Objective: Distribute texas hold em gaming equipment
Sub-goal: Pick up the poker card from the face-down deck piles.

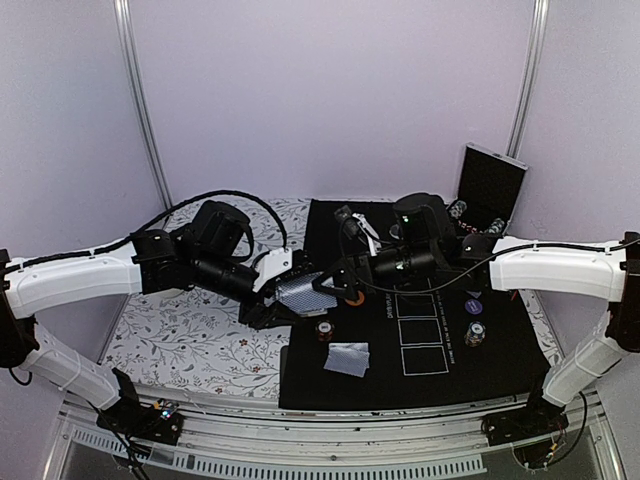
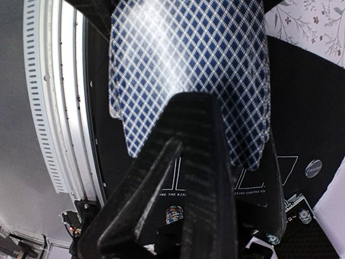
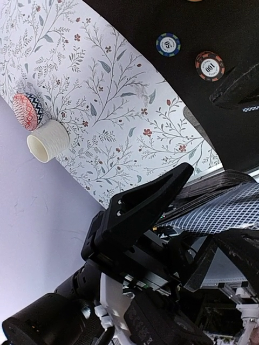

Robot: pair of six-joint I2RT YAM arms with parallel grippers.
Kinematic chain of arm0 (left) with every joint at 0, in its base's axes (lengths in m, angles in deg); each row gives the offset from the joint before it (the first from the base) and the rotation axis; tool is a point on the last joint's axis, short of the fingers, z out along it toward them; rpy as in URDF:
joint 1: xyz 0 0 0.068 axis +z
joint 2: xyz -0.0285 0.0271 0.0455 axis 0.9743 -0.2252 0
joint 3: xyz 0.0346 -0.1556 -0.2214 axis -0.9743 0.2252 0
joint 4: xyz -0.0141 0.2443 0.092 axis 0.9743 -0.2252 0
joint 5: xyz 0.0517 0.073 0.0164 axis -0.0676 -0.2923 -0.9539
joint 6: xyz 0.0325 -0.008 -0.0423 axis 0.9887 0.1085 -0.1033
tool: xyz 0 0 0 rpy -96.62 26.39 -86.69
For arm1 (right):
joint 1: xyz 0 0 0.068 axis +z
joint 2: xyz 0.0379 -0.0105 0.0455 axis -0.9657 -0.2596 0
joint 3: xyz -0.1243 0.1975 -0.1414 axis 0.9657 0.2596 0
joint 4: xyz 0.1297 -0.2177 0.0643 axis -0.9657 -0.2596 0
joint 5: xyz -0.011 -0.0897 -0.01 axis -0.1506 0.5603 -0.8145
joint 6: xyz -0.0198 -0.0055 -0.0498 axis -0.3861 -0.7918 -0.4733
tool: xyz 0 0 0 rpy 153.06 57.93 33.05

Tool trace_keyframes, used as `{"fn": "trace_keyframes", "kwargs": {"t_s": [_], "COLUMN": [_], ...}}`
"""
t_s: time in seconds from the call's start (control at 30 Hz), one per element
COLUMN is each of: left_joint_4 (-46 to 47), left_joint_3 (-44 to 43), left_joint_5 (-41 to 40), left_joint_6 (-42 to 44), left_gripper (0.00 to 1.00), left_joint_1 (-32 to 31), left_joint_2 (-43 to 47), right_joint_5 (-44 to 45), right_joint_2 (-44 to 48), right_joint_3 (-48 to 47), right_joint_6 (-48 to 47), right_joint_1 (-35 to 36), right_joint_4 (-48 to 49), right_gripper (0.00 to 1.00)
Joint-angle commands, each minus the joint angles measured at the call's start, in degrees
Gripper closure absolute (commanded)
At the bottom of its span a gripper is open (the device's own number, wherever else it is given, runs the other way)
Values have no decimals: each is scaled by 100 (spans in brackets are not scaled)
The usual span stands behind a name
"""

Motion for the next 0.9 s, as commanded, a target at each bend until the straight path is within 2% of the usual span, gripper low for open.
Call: {"fn": "trace_keyframes", "kwargs": {"t_s": [0.0,0.17,0.4,0.63,0.87], "left_joint_4": [86,85,87,87,87], "left_joint_3": [-103,-105,-86,-77,-68], "left_joint_5": [-38,-52,-78,-104,-121], "left_joint_6": [43,37,43,51,59], "left_gripper": [42,42,42,42,42], "left_joint_1": [19,20,15,20,15], "left_joint_2": [-43,-33,3,9,8], "right_joint_5": [186,171,42,77,249], "right_joint_2": [127,208,209,203,375], "right_joint_3": [124,176,129,50,12], "right_joint_6": [50,97,168,173,160], "right_joint_1": [41,41,56,108,131], "right_joint_4": [-27,-70,-23,-171,-470], "right_gripper": [27,38,68,78,79]}}
